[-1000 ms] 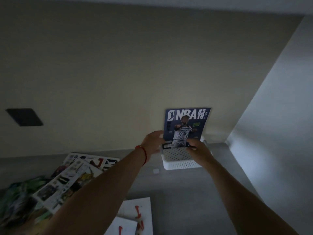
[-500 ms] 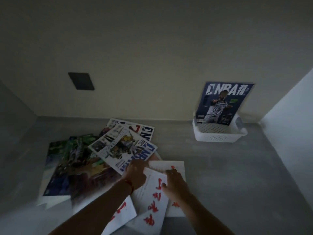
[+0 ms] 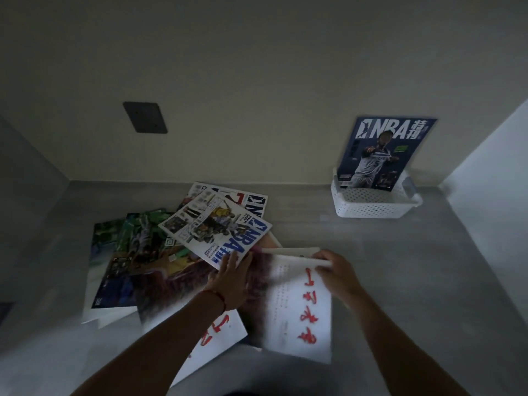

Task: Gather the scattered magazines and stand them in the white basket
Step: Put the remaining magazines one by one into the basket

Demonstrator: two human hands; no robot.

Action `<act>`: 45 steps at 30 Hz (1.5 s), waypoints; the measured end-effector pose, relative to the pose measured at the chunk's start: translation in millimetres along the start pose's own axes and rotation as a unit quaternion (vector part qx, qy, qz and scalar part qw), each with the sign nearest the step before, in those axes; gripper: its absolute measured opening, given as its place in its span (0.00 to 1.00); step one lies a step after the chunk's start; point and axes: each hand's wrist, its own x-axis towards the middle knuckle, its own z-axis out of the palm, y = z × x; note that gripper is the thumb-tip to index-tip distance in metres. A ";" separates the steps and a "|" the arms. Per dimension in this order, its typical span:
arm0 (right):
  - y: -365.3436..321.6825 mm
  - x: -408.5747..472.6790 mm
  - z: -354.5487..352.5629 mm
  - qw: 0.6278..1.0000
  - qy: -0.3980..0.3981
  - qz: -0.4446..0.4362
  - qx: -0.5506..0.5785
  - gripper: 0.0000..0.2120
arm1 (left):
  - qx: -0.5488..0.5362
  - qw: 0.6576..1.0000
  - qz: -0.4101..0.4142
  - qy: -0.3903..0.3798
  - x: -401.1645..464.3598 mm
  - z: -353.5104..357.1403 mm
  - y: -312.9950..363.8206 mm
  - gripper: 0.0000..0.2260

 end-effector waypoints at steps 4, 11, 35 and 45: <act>-13.8 6.1 -69.1 0.992 0.026 -0.118 -0.033 0.13 | 0.024 0.996 0.030 0.076 11.2 -32.5 38.2 0.36; -44.7 13.5 -155.4 0.980 0.036 -0.195 0.009 0.14 | -0.204 0.951 0.222 0.067 38.8 -75.8 136.7 0.19; 36.7 116.8 -286.7 0.954 0.138 -0.089 0.250 0.18 | -0.456 0.857 0.192 0.145 113.2 -203.5 279.9 0.17; 43.1 190.2 -311.1 0.941 0.312 -0.129 0.003 0.12 | -0.407 0.892 0.002 0.197 201.6 -202.7 299.1 0.14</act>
